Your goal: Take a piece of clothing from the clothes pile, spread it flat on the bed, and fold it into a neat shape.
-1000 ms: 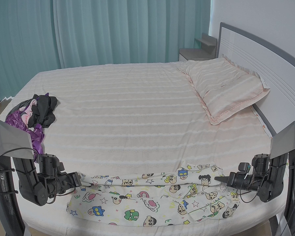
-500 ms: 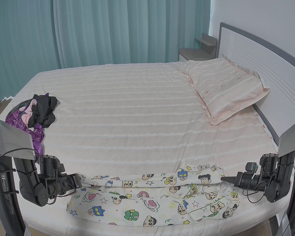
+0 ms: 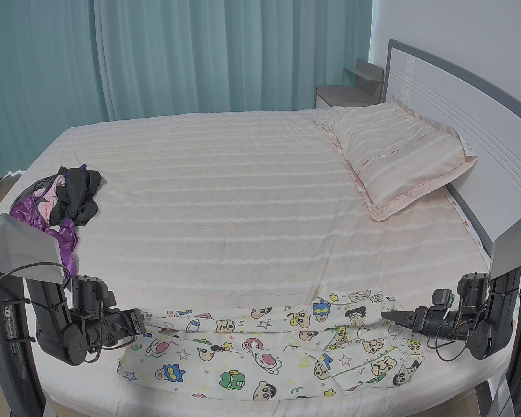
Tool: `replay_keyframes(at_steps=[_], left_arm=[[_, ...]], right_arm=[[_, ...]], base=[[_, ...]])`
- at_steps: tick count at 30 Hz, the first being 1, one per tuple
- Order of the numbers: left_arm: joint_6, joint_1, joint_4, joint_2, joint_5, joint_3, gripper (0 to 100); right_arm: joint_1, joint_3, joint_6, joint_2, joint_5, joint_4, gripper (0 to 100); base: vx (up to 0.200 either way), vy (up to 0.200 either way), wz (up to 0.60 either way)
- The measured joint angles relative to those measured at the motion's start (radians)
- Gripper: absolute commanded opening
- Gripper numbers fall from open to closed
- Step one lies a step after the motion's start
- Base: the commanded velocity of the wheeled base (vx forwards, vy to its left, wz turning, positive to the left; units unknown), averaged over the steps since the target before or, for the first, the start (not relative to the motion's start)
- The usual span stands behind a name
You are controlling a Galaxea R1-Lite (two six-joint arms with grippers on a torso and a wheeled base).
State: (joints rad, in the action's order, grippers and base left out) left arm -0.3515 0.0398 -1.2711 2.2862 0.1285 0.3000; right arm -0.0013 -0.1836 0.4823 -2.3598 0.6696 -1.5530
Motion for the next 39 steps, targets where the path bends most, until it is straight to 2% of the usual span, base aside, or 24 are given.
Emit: replay_keyframes(at_steps=[4, 10, 13, 30, 39], left_arm=[[-0.003, 0.0, 0.0, 0.002, 0.0, 0.0, 0], [-0.005, 0.0, 0.0, 0.007, 0.0, 0.003, 0], [-0.005, 0.0, 0.0, 0.009, 0.0, 0.003, 0], [-0.004, 0.001, 0.0, 0.012, -0.002, 0.006, 0], [-0.003, 0.001, 0.0, 0.015, -0.004, 0.007, 0]], right_arm=[[-0.001, -0.004, 0.004, 0.001, -0.007, 0.0, 100], [0.0, -0.033, 0.085, 0.016, -0.019, 0.0, 100], [0.001, -0.041, 0.098, 0.021, -0.02, 0.0, 100], [0.011, -0.054, 0.106, 0.028, -0.05, 0.0, 100], [-0.02, -0.045, 0.107, 0.048, -0.049, 0.0, 100]], base=[[0.0, 0.0, 0.0], [0.0, 0.0, 0.0], [0.0, 0.0, 0.0], [0.0, 0.0, 0.0], [0.0, 0.0, 0.0]])
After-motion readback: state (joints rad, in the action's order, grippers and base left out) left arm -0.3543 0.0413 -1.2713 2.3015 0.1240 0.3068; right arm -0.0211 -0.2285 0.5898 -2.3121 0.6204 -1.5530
